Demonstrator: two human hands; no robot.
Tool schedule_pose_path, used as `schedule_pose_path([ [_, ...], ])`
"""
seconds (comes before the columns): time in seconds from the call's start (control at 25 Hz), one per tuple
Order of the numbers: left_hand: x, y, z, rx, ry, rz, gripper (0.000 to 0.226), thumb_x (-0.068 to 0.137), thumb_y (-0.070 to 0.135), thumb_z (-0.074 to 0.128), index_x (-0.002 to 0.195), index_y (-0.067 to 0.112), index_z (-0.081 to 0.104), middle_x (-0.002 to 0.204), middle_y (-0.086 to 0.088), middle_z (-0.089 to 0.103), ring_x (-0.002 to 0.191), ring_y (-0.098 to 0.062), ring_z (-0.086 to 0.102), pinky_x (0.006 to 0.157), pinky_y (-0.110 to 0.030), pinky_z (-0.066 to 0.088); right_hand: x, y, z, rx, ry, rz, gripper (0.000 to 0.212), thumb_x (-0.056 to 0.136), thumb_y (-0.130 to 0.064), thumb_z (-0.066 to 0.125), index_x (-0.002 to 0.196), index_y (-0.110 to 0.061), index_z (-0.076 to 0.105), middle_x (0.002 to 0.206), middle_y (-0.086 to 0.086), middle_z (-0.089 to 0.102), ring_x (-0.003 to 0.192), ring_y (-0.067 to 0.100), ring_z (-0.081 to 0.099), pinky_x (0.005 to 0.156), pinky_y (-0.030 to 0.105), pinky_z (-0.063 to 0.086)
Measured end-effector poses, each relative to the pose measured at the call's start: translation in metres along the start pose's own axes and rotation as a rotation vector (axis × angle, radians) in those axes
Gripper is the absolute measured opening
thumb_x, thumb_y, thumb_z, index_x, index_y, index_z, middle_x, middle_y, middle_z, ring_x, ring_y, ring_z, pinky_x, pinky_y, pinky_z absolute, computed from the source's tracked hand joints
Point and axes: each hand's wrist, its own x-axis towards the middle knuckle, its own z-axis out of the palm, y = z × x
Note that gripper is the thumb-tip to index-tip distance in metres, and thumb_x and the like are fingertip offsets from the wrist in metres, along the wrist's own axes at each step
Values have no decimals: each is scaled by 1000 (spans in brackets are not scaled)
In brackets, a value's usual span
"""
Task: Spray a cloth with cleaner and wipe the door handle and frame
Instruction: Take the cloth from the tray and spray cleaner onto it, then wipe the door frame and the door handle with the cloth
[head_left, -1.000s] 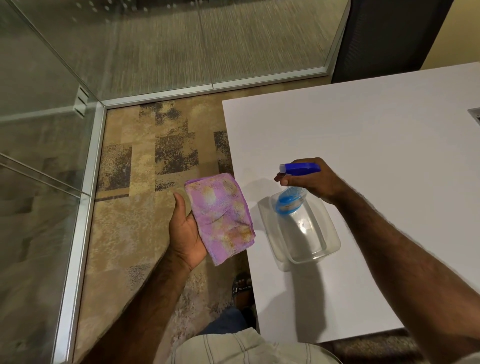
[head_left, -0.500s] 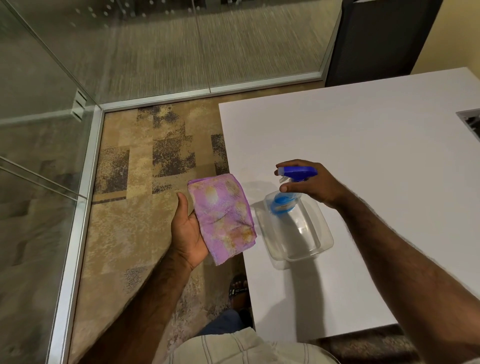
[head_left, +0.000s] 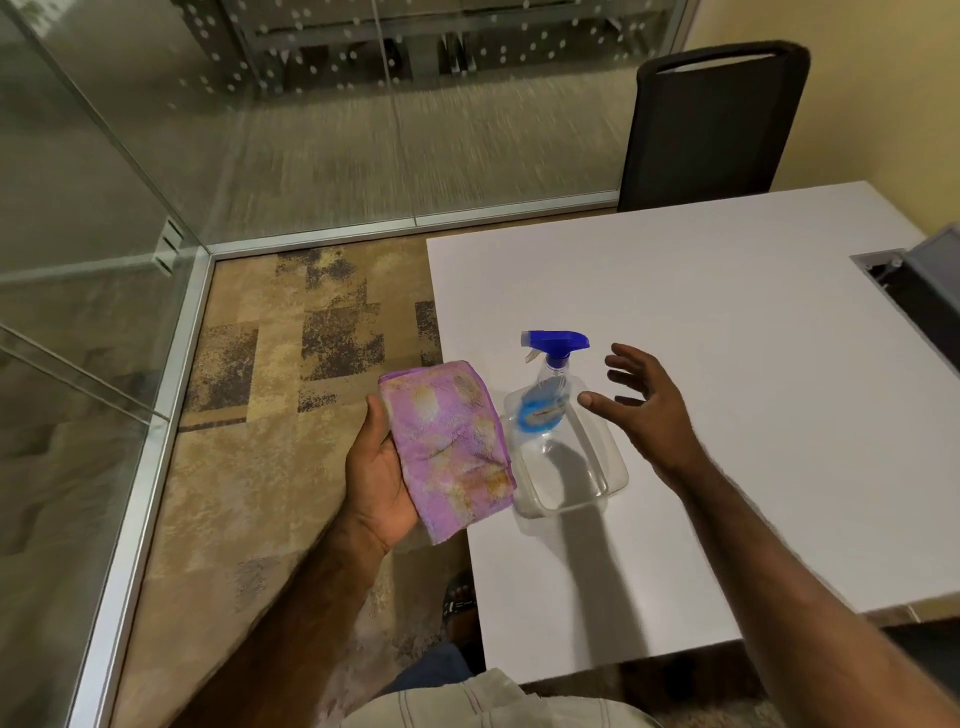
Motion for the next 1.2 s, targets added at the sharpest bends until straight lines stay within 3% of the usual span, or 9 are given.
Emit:
schedule_pose_path([
  [0.12,-21,-16,13,47,12,10,69,95,63,60,148,19,63,148,-21,65,128,-43,68,96,-61,60,-39,1,5,60,1,5,72,74,-39,98,139,-32,66,126,-11,77,114,5,75,88,22,62],
  [0.24,-47,-33,23,74,-12,-7,95,66,53,96,145,14,64,141,-23,69,120,-42,73,94,-59,62,-73,-2,18,67,-126,15,61,79,-33,96,134,-30,69,113,-8,82,103,8,78,87,21,62],
  [0.32,-66,-44,26,70,-21,-27,95,58,49,102,139,11,70,137,-24,72,117,-43,75,91,-59,63,-92,-5,29,57,-224,27,60,84,-33,93,138,-29,68,118,-2,81,105,13,78,89,27,64],
  [0.44,-94,-60,26,51,-32,-65,86,67,44,98,138,4,70,141,-29,68,122,-47,71,95,-61,60,-116,-15,45,55,-382,56,69,85,-49,88,147,-32,62,123,1,79,108,22,80,90,35,68],
  [0.6,-126,-71,16,24,13,-44,87,68,40,97,140,3,67,142,-31,65,122,-49,70,98,-63,59,-137,-27,64,35,-471,99,77,84,-53,87,152,-31,58,126,2,77,102,21,81,73,29,67],
  [0.76,-155,-70,-10,33,81,24,71,89,41,79,147,6,61,144,-30,64,124,-47,69,99,-60,58,-154,-37,89,16,-564,45,58,89,-37,88,141,-38,63,121,-2,78,97,17,82,70,28,67],
  [0.88,-173,-64,-32,116,129,104,62,98,37,66,151,6,57,144,-29,65,130,-46,65,107,-59,55,-166,-45,113,43,-604,12,50,90,-31,88,135,-40,67,121,-5,79,103,16,81,75,29,68],
  [1.08,-225,-44,-78,191,281,365,40,107,21,63,146,12,63,140,-19,72,127,-37,70,98,-45,64,-187,-67,172,137,-714,-15,42,95,-16,83,134,-24,71,115,-4,82,112,22,80,85,33,69],
  [1.2,-267,-26,-103,263,376,484,47,104,14,67,151,18,57,141,-12,72,125,-31,72,89,-40,66,-206,-76,218,115,-802,-29,49,92,1,82,136,-16,70,118,7,80,107,28,79,91,42,69],
])
